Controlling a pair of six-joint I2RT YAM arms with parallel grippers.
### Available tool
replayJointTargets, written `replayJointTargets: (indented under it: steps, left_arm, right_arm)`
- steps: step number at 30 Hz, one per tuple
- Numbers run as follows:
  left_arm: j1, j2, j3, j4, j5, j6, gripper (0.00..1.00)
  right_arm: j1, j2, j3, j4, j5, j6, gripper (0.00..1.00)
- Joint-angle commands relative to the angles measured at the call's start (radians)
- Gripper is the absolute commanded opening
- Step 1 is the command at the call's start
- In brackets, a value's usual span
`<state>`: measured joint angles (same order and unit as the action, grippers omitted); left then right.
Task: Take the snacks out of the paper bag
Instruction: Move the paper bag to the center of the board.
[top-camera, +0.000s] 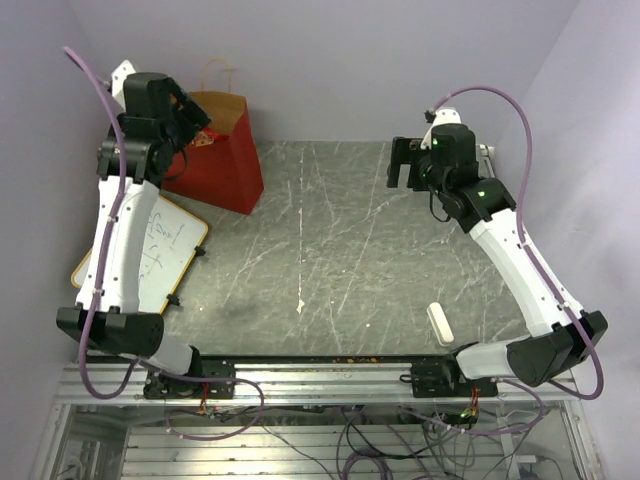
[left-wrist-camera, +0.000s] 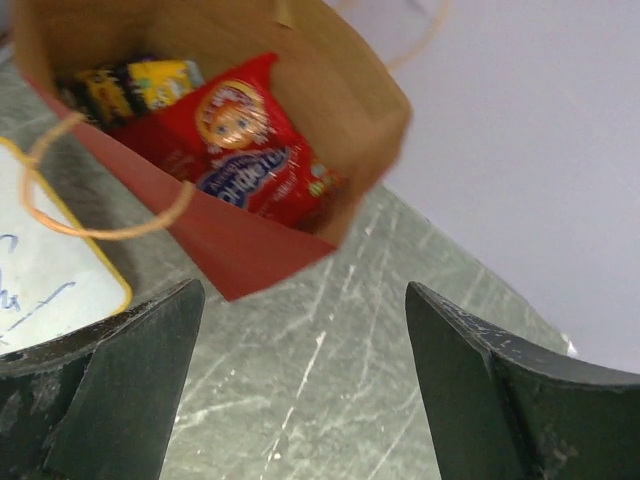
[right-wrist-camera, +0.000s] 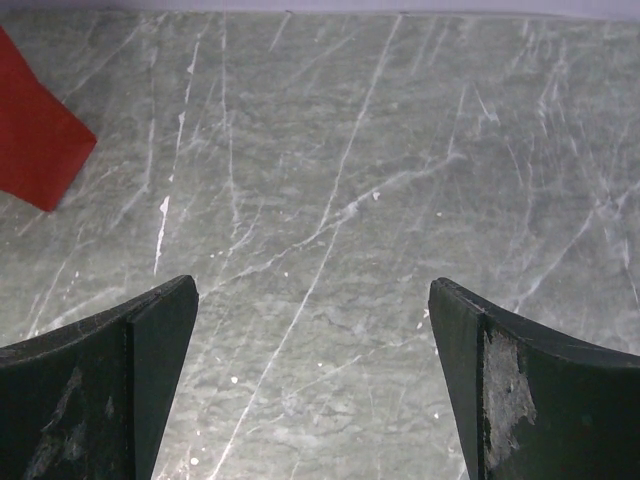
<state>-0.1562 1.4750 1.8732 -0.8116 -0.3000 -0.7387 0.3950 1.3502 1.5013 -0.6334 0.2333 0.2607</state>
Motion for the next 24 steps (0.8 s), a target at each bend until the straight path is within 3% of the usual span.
replayJointTargets:
  steps: [1, 5, 14, 24]
  left_arm:
    - [0.134, 0.045, 0.068, -0.087, 0.030, -0.127, 0.90]
    - [0.250, 0.098, 0.095, -0.081, 0.095, -0.217, 0.74]
    - [0.304, 0.116, 0.024, -0.171, -0.032, -0.490, 0.79]
    - [0.319, 0.179, -0.001, -0.203, 0.090, -0.556, 0.73]
  right_arm:
    - [0.049, 0.000, -0.027, 0.101, 0.060, -0.066, 1.00]
    - [0.068, -0.004, -0.048, 0.141, 0.106, -0.094, 1.00]
    - [0.077, -0.049, -0.095, 0.197, 0.207, -0.148, 1.00]
    - [0.077, -0.054, -0.118, 0.244, 0.243, -0.163, 1.00]
